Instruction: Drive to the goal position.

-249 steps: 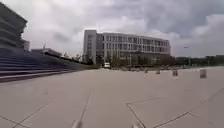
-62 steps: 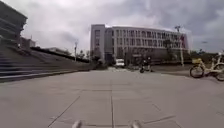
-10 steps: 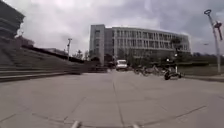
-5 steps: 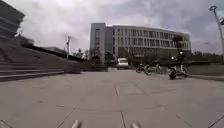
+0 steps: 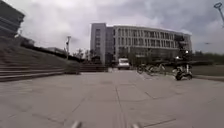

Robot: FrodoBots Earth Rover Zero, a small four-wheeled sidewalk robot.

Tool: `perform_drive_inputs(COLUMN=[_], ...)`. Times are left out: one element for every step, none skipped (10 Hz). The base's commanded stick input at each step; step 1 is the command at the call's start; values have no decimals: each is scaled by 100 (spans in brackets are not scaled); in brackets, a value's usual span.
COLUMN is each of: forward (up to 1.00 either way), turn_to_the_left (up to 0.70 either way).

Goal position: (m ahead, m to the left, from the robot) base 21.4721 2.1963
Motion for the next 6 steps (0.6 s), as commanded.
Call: perform_drive_inputs(forward=[85, 85, 85, 85, 85, 85], turn_to_the_left=[0, 0, 0, 0, 0, 0])
